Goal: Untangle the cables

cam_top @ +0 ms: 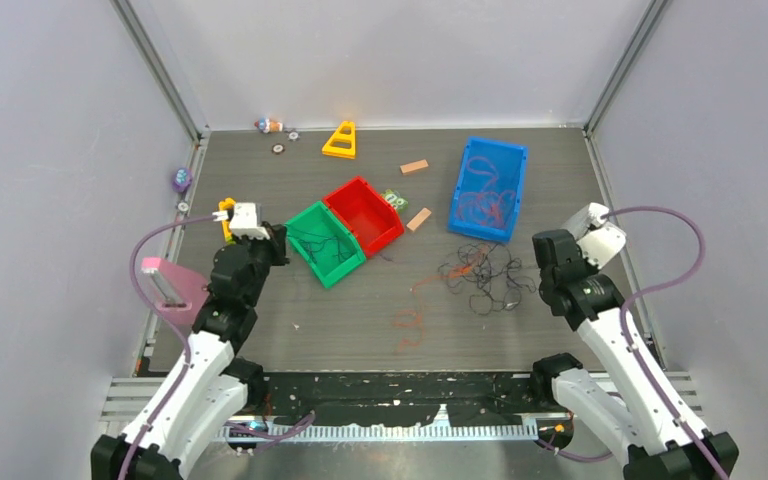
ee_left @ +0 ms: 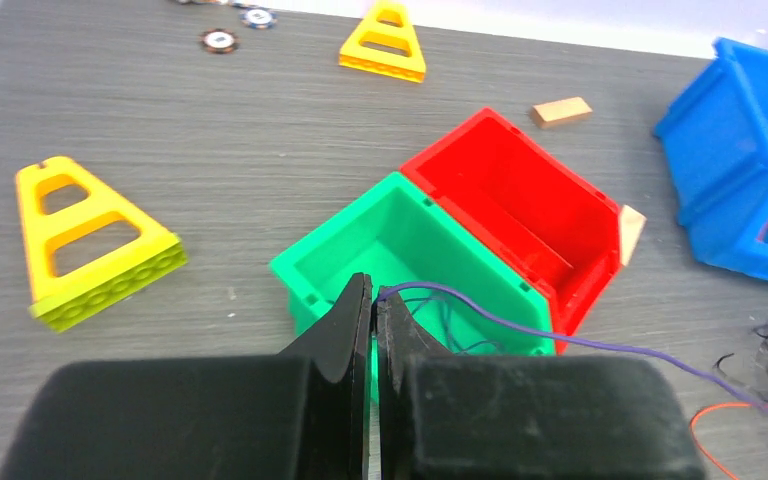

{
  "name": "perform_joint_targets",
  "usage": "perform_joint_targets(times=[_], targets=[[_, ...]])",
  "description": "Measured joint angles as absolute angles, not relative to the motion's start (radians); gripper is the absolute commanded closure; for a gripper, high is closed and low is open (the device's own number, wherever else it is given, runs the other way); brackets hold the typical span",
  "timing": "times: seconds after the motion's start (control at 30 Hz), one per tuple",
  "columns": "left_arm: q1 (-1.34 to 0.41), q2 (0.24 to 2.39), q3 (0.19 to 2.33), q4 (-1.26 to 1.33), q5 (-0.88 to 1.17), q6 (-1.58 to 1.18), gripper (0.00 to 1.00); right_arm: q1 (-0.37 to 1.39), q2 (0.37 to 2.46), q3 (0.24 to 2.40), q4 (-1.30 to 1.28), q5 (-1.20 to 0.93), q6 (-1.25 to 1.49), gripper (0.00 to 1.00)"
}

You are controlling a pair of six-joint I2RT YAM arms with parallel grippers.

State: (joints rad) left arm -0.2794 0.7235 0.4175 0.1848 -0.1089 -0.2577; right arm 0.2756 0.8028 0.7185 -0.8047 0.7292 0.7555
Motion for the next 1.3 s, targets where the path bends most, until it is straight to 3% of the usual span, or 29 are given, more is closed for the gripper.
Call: perform_joint_targets(times=[0.23, 0.3, 0.37, 0.4, 0.47, 0.8, 1.0, 1.3], targets=[[-0.246, 0.559, 0.385, 0.091, -0.18, -0.258, 1.0, 0.26, 0.675, 0.709, -0.892, 0.898, 0.856, 0.94], [-0.245, 0.513, 0.379, 0.072, -0.185, -0.258, 1.0, 0.26, 0.652, 0.708, -0.884, 0.903, 0.826, 0.84], [-0.245, 0.484, 0.379, 0.066, -0.18, -0.257, 1.0, 0.259, 0.638, 0.706, -0.852, 0.869, 0.772, 0.51], [-0.245, 0.473, 0.379, 0.068, -0.171, -0.255, 1.0, 0.259, 0.635, 0.699, -0.824, 0.83, 0.731, 0.28], [-0.245, 0.469, 0.385, 0.069, -0.126, -0.253, 1.0, 0.258, 0.636, 0.682, -0.765, 0.719, 0.646, 0.11], [-0.245, 0.595, 0.612, 0.018, 0.164, -0.244, 1.0, 0.318, 0.755, 0.623, -0.457, -0.023, 0.324, 0.11], [-0.245, 0.659, 0.743, -0.064, 0.255, -0.22, 1.0, 0.504, 0.876, 0.654, -0.339, -0.124, 0.266, 0.11], [-0.245, 0.759, 0.908, -0.236, 0.198, -0.145, 1.0, 0.518, 0.95, 0.715, -0.234, -0.15, 0.257, 0.11]])
